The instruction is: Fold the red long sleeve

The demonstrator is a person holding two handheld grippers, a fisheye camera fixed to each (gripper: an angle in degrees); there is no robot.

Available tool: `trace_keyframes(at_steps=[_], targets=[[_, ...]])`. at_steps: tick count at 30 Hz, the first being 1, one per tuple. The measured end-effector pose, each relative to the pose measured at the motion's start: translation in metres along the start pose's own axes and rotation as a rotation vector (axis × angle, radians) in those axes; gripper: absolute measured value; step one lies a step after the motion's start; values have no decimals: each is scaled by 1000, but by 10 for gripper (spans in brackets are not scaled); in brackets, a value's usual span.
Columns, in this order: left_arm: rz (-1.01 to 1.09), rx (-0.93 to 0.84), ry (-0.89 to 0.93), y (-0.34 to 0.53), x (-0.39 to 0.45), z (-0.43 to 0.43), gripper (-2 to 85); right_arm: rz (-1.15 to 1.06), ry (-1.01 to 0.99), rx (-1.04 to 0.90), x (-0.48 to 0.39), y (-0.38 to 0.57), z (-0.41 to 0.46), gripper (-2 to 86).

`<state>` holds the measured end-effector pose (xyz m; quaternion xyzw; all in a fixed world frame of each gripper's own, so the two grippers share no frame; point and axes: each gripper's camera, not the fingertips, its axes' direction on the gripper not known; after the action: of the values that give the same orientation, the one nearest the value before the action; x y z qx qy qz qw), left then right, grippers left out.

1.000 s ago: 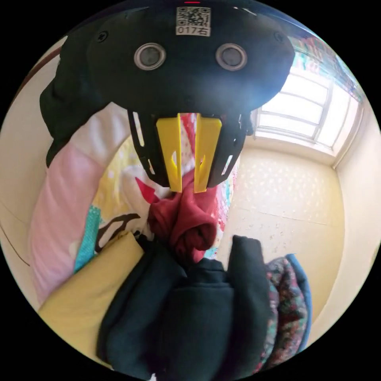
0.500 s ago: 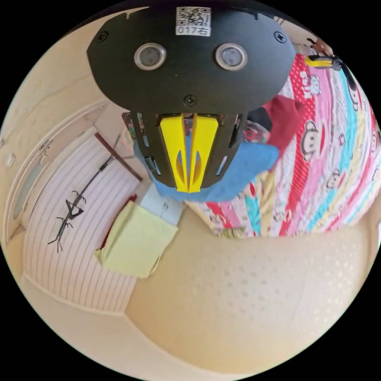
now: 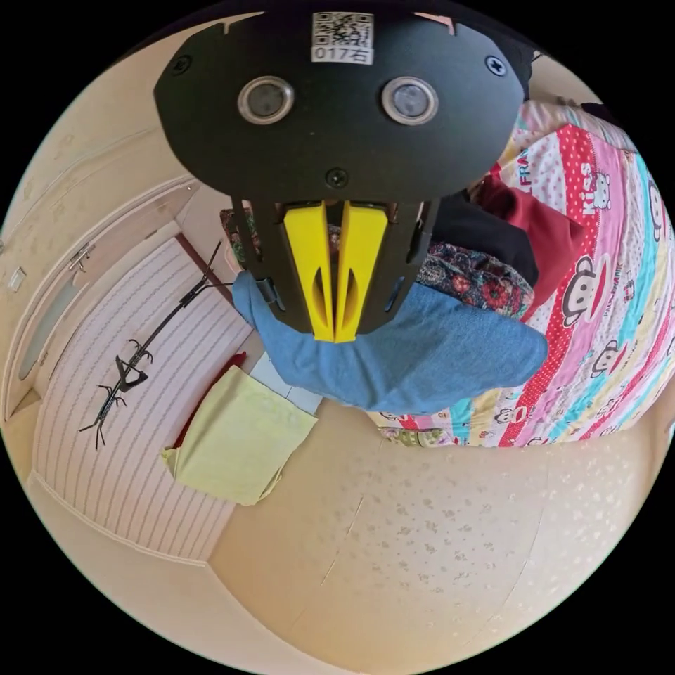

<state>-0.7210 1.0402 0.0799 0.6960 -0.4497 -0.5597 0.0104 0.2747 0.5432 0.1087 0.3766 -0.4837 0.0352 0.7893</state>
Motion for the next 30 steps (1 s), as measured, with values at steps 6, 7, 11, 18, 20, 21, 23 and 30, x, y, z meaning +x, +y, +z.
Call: trace_keyframes(at_steps=[6,7,11,18,20,21,23,30], targets=[[29,33,3,11,32,-33,-10,-17,-9,-135,-11,-20,17,2],[38,30,-7,11,36,-35,-10,-6,-25,-158,-10,-23,19,2],[100,60,-100,21,63,-63,-8,77,-76,-142,-4,-27,7,2],[84,182,-429,45,68,-160,40,-191,-378,206,-87,-20,-87,6],[39,266,-533,57,63,-201,57,-341,-528,263,-129,-10,-107,9],[9,342,-595,66,59,-230,65,-440,-649,283,-160,-2,-115,11],[-71,490,-662,83,53,-275,68,-593,-866,290,-206,12,-122,22],[26,856,-901,85,78,-363,77,-455,-1777,35,-365,11,-84,48]])
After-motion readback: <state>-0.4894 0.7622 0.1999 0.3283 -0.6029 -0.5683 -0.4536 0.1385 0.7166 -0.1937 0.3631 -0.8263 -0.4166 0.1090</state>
